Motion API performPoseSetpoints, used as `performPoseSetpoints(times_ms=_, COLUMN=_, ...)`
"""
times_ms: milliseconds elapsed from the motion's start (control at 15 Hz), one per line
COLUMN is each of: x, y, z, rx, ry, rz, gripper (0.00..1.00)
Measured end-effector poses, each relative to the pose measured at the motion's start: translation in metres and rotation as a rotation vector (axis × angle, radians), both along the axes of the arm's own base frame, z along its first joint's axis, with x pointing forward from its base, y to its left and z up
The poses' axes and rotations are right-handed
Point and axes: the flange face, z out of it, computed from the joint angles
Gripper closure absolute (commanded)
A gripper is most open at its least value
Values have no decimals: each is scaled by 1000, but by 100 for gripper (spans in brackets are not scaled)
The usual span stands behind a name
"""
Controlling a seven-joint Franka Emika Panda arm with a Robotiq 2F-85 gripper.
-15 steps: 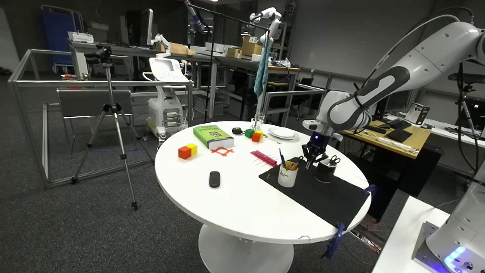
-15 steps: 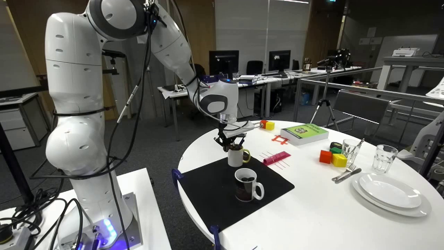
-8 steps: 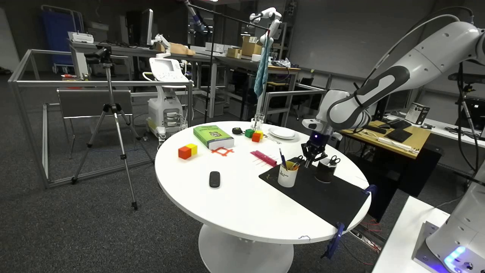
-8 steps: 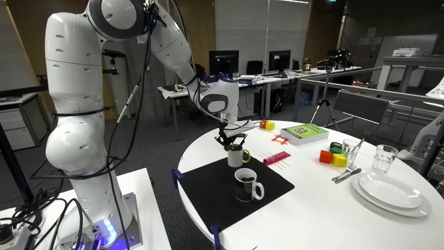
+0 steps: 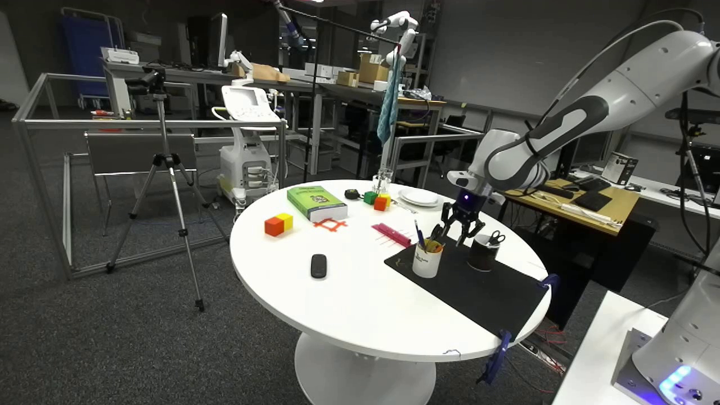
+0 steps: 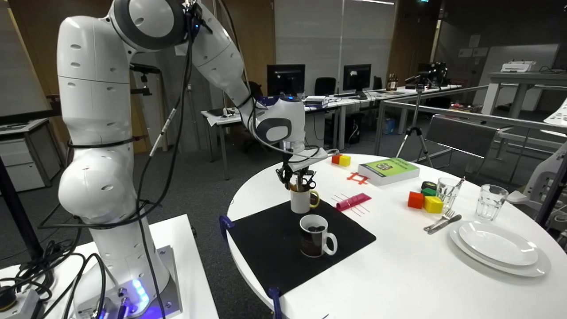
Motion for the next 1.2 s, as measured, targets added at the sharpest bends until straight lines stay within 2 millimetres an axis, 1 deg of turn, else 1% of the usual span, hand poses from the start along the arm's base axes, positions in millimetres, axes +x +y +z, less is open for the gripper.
performPoseSetpoints(times_ms=133, x=2, y=1, z=2, rx=4, ry=-6, rz=-2, gripper=1)
performPoseSetpoints(times_ms=200, x=3, y=1, z=3, rx=8, ry=-8, rz=-4, gripper=0)
performPoseSetpoints(times_ms=867, x=11, y=-1, z=14, rx=64, ry=-110, rz=-17, gripper=0)
performPoseSetpoints(times_ms=1000, x=13, y=-4, z=16, rx=55, ry=-138, rz=-7, gripper=0)
performPoseSetpoints(times_ms=1200, x=14, y=-13, z=16, rx=29, ry=-152, rz=51, gripper=0)
